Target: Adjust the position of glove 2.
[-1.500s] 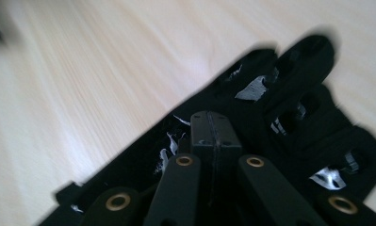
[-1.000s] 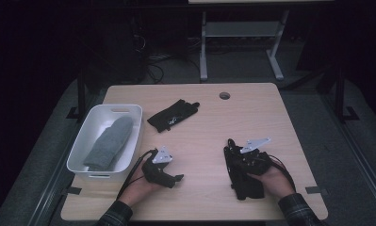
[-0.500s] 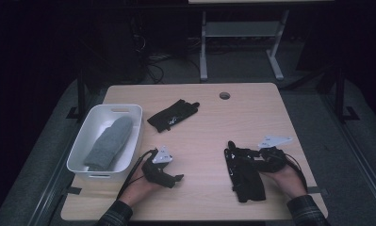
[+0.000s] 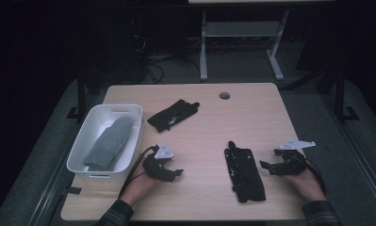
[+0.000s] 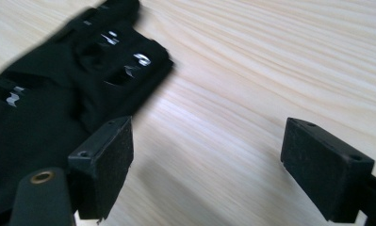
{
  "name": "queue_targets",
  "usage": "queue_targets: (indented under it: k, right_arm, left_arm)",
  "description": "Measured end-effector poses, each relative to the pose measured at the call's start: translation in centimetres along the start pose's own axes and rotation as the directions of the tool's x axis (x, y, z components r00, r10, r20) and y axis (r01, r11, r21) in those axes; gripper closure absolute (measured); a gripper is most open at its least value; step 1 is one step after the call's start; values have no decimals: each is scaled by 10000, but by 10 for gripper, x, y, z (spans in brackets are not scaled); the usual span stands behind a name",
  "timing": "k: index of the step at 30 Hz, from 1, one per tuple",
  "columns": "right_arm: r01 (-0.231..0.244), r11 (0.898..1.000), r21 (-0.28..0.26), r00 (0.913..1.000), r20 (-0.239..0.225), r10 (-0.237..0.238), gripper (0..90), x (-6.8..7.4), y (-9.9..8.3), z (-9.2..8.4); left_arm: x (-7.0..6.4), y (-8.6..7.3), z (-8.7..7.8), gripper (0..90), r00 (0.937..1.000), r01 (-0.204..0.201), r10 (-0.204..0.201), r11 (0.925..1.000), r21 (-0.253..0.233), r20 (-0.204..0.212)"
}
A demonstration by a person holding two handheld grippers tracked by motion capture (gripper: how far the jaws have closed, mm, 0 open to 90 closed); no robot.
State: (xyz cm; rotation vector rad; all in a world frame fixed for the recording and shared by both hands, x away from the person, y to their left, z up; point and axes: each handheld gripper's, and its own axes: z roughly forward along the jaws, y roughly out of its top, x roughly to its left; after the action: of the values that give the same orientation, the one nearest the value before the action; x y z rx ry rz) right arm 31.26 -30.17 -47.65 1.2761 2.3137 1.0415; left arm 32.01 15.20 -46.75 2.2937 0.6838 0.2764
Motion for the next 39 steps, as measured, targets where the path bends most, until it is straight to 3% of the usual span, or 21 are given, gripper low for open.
queue_targets:
  k: [1,3,4,5,8,10,18,29,35,38,39]
  right_arm:
    - [-27,10000,-18,9999,118,28,156,-2,-2,1]
    - [-72,10000,-20,9998,180,72,151,-4,-2,1]
    - [-74,10000,-1,9996,290,74,144,-5,-3,2]
    - [-74,10000,-1,9996,290,74,144,-5,-3,2]
    - [-30,9999,-129,9990,452,35,140,-5,-5,3]
    - [50,9999,-118,9987,516,-44,140,-5,-5,3]
    - [119,9999,-62,9983,573,-115,137,-5,-5,3]
    - [169,9998,-50,9984,547,-166,134,-5,-5,3]
    - [169,9998,-55,9984,547,-166,134,-5,-5,3]
    - [165,9998,-70,9984,541,-161,134,-5,-5,3]
    - [161,9998,-70,9984,539,-157,134,-5,-5,3]
  left_arm:
    - [1,3,0,428,9999,103,-103,9999,3,-36]
    - [3,9,-1,482,9997,117,-118,9999,-74,-225]
    - [4,12,-1,606,9995,174,-175,9998,-51,-277]
    - [6,15,-2,606,9993,277,-278,9996,-50,-263]
    - [11,26,-1,860,9980,485,-486,9988,-15,-400]
    - [16,34,-1,892,9964,654,-659,9978,-115,-531]
    - [46,64,12,894,9874,845,-887,9957,-369,-1313]
    - [95,92,36,894,9600,1391,-1491,9885,-584,-2370]
    - [118,99,50,894,9420,1505,-1471,9885,-118,-3016]
    - [126,99,56,894,9376,1664,-1541,9860,131,-3116]
    - [130,96,61,894,9389,1823,-1657,9828,275,-3017]
